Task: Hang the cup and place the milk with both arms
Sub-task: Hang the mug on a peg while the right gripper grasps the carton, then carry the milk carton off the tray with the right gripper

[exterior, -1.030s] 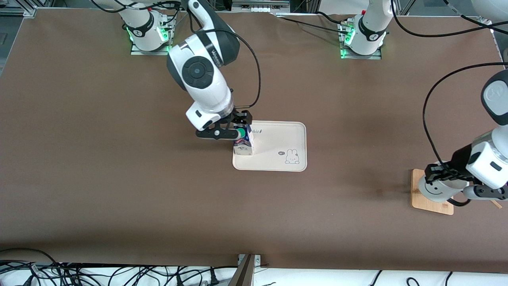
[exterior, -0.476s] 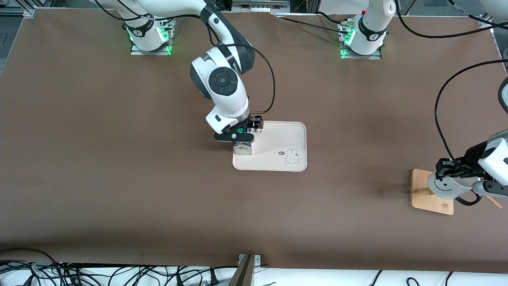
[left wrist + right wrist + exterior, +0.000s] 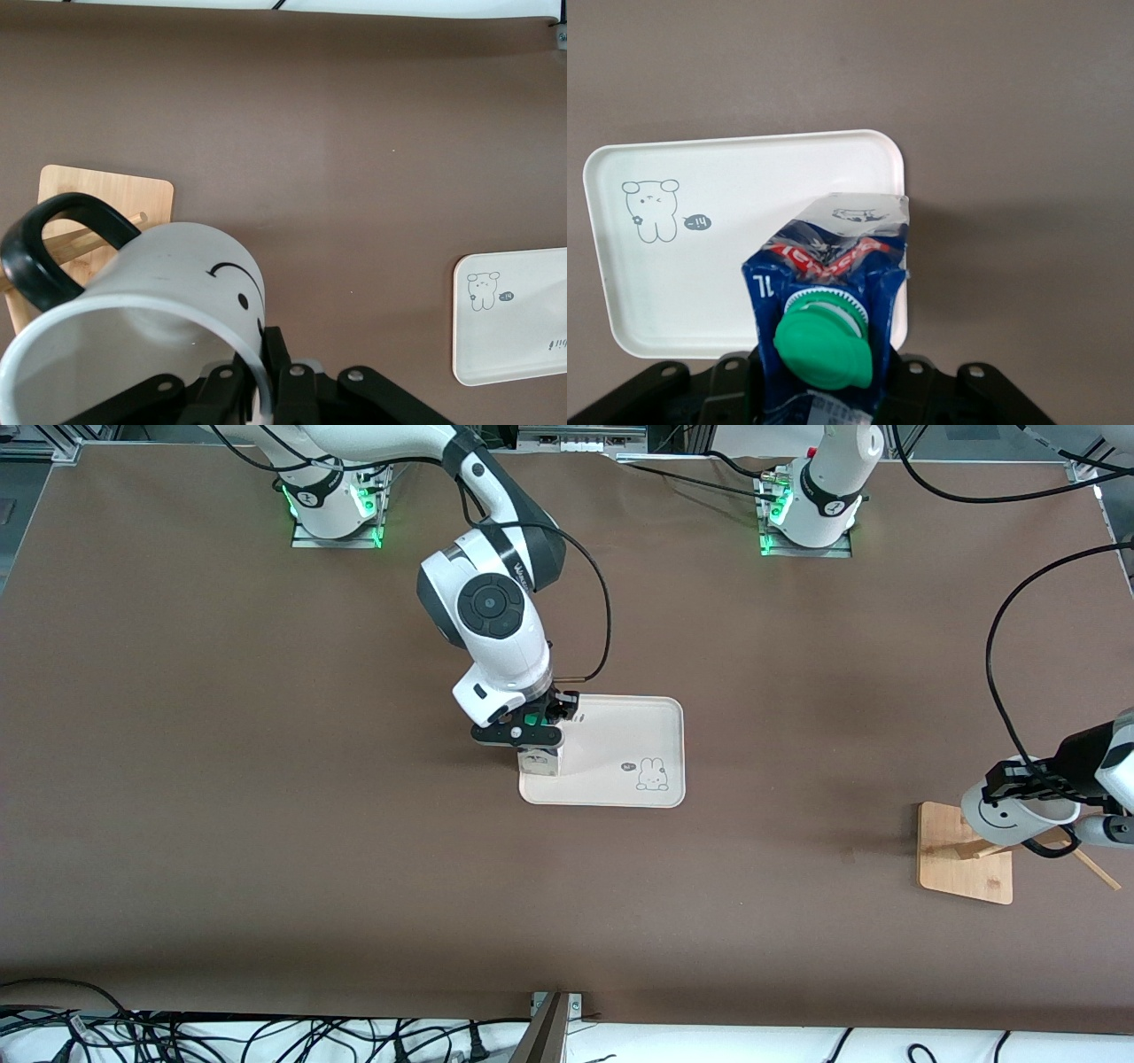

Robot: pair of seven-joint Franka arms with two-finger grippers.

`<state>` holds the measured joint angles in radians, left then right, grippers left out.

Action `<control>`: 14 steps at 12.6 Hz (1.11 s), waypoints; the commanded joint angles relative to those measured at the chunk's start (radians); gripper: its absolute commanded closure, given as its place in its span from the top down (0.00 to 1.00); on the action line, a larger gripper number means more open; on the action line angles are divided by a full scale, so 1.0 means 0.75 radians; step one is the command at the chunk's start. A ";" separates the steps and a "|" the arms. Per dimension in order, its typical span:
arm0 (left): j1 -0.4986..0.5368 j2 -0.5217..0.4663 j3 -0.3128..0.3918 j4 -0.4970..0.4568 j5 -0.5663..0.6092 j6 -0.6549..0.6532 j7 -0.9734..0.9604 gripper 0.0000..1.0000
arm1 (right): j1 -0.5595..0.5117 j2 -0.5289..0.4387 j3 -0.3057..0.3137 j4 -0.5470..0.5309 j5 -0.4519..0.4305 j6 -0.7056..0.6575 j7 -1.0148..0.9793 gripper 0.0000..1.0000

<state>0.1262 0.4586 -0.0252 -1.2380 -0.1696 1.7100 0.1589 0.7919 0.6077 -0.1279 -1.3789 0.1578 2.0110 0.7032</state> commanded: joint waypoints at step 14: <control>0.139 -0.106 -0.032 0.008 -0.023 -0.144 0.246 1.00 | -0.465 -0.307 -0.275 -0.364 0.008 -0.232 -1.046 0.39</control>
<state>0.2254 0.4454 -0.0419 -1.2284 -0.1711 1.6824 0.3437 0.4324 0.4401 -0.3115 -1.5246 0.1550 1.7578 -0.0254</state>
